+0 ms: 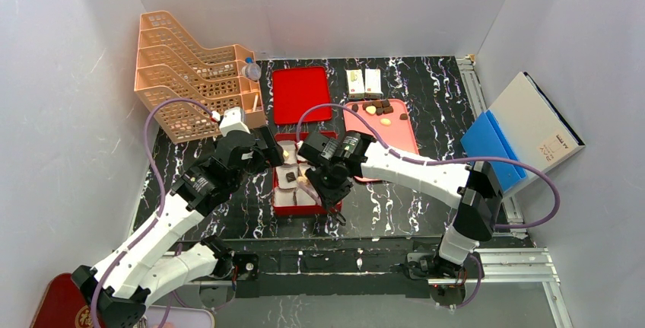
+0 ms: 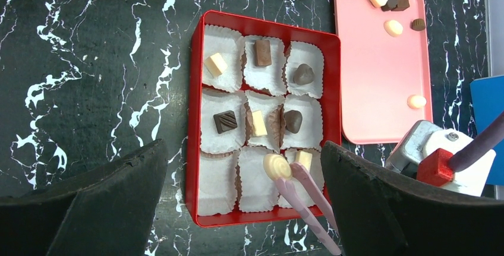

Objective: Pack the chocolate
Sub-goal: Place the fake chocolate in the packing box, then place the clamp at the center of the board.

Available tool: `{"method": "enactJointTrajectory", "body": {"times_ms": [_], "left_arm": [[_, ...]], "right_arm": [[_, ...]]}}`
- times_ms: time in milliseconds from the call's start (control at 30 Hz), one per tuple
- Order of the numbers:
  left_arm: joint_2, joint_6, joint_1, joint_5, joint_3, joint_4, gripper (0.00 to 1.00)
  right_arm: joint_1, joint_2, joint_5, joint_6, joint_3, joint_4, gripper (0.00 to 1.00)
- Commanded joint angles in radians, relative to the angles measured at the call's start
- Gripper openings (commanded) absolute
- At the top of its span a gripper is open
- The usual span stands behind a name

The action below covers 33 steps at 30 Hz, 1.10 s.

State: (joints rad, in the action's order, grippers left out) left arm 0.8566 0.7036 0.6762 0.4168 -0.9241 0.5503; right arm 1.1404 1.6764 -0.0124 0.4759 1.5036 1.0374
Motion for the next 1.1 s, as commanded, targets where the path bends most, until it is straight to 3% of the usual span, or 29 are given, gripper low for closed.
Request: {"method": "enactJointTrajectory", "body": {"times_ms": [0, 667, 1067], "left_arm": [[0.004, 0.01, 0.003, 0.01, 0.013, 0.007, 0.98], [0.011, 0.016, 0.003, 0.01, 0.02, 0.003, 0.99], [0.007, 0.007, 0.003, 0.005, 0.013, 0.017, 0.99]], "right_arm": [[0.005, -0.007, -0.022, -0.017, 0.04, -0.017, 0.33], [0.005, -0.026, -0.018, -0.024, 0.018, -0.02, 0.35], [-0.043, -0.131, 0.193, 0.029, -0.029, 0.021, 0.31]]}}
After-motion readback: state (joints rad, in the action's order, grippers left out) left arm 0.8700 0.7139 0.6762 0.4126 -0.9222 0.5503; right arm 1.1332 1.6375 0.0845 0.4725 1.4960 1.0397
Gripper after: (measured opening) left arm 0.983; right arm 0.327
